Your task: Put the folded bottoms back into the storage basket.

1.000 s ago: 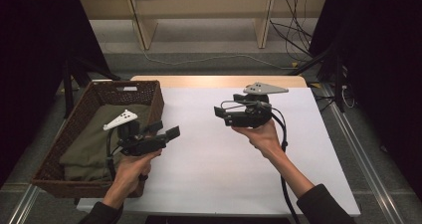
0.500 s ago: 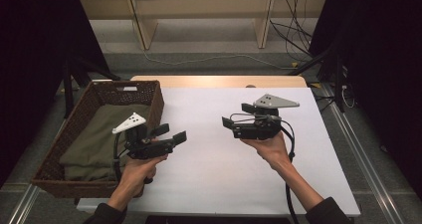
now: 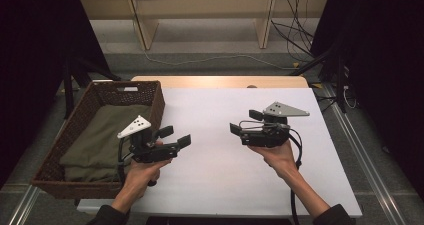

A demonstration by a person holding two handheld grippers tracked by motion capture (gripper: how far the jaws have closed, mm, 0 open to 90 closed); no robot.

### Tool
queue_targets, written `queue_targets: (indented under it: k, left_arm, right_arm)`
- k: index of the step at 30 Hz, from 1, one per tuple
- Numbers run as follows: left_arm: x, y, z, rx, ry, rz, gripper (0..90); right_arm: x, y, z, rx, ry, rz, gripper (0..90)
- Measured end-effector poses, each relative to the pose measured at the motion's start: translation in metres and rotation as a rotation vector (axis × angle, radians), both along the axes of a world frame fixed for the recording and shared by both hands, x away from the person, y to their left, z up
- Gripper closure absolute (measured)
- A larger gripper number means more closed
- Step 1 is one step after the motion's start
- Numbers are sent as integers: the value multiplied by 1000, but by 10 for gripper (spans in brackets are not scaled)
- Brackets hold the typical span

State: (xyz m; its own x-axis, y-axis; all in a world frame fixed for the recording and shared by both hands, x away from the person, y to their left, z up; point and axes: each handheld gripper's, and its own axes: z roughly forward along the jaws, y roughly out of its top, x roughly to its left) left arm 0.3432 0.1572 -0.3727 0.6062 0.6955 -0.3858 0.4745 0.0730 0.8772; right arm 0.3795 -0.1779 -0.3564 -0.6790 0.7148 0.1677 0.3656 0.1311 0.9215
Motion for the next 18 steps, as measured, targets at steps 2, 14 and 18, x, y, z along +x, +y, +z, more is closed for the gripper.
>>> queue_targets:
  k: [2,14,18]
  left_arm:
    - [0,-1,-1,3,-4,-4,172]
    - [-4,-6,-4,19,-29,-22,170]
    - [-5,-7,-5,23,-35,-29,170]
  right_arm:
    - [-2,-2,-2,1,2,-2,160]
    - [-16,-15,-10,-11,-12,-19,153]
    - [-21,-19,-12,0,-17,-15,141]
